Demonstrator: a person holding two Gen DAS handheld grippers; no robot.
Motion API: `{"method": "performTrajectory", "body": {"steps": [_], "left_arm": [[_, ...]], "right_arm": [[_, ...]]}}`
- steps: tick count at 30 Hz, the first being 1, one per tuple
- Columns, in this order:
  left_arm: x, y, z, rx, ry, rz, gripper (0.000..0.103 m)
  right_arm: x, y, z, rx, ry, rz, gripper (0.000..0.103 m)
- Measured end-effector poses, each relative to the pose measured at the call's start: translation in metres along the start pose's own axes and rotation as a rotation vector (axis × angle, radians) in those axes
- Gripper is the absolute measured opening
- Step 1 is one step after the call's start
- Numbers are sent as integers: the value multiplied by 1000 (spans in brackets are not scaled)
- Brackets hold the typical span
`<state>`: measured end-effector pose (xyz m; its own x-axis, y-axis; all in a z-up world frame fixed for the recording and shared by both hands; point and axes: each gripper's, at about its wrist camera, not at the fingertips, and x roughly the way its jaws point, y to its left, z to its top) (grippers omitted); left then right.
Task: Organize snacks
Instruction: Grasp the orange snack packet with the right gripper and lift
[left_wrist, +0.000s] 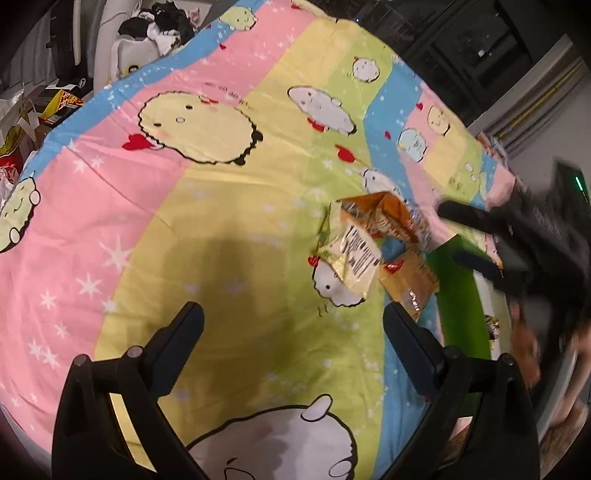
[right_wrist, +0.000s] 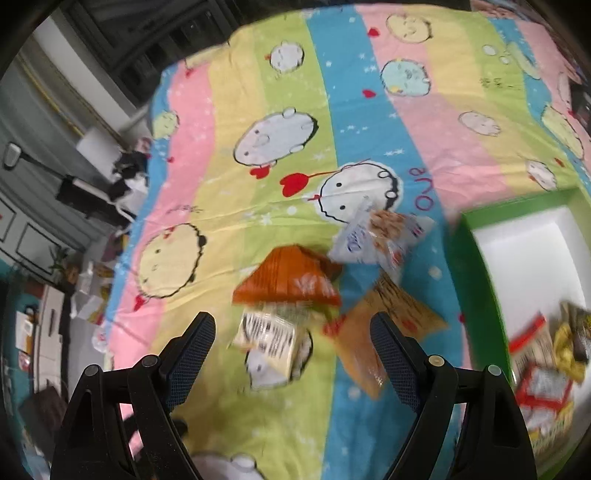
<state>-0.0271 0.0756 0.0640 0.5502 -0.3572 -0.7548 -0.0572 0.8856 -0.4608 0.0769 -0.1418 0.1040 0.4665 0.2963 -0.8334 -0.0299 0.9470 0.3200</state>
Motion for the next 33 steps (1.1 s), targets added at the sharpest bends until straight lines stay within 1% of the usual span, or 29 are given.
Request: {"method": "performTrajectory", "body": {"steps": [5,9,10,11,12,13,17,20,23,24,26,29,31,32,33], "left_arm": [[7,2,2,7,10,33,98],[11,2,1,12,20,50,98],[11,2,2,14,22,53,98],[12,1,2,16,24,54,98],[12,1,2,17,25,54,98],[12,1,2,17,26,56,98],[10,0,1,17,24,55,98],[5,-1,-2,12,16,52,98],[0,-3,-4,9,11,54,98],[-1,-3,-5,8,9,56,98],[-2,-3,-6,8,6,68,98],[-3,0,-8,-2,8,80,98],[-4,1,-10,-11,14,75,98],[-5,1,-11,-17,15,75,98],[-6,2,-11,-20,15,78,98]], "right_arm": [[45,17,25,-99,68,-93,86],[76,19,29,-154,132,-157,86],[82,16,28,-154,151,-153,80],[86,12,28,-149,160,-140,66],[89,9,27,-144,171,-136,62],[91,6,26,-136,180,-136,54],[74,-2,17,-120,139,-87,45],[39,-8,6,-104,79,-27,44],[0,-10,-18,-129,11,11,44],[-8,-11,-27,-135,2,15,44],[-19,-15,-49,-127,8,34,45],[-16,-21,-77,-100,66,49,45],[-10,-21,-88,-98,107,12,45],[-9,-18,-94,-101,115,-22,45],[-9,-17,-96,-105,110,-34,45]]}}
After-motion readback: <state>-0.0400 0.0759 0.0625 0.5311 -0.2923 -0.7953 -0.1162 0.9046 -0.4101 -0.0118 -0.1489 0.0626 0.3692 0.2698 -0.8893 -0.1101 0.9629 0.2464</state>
